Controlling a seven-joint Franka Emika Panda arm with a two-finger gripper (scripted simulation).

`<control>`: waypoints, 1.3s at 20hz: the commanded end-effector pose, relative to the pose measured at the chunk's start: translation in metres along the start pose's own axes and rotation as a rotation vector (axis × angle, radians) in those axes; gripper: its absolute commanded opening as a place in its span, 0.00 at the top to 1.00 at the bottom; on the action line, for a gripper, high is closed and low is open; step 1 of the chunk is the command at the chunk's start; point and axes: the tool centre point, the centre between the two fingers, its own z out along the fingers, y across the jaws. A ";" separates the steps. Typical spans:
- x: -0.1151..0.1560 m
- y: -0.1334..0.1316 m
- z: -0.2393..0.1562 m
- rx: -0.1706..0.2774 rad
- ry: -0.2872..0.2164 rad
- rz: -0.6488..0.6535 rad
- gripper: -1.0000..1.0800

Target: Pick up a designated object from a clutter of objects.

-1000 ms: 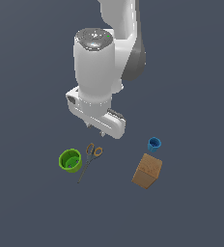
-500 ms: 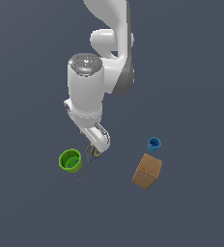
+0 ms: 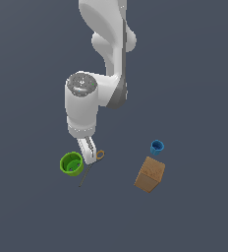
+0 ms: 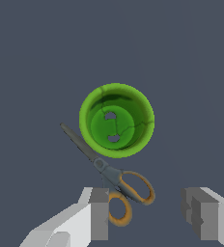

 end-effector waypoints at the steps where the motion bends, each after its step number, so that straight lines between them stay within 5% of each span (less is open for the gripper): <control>1: 0.006 0.004 0.012 -0.007 0.013 0.065 0.38; 13: 0.025 0.020 0.052 -0.027 0.063 0.293 0.38; 26: 0.029 0.024 0.064 -0.031 0.074 0.340 0.38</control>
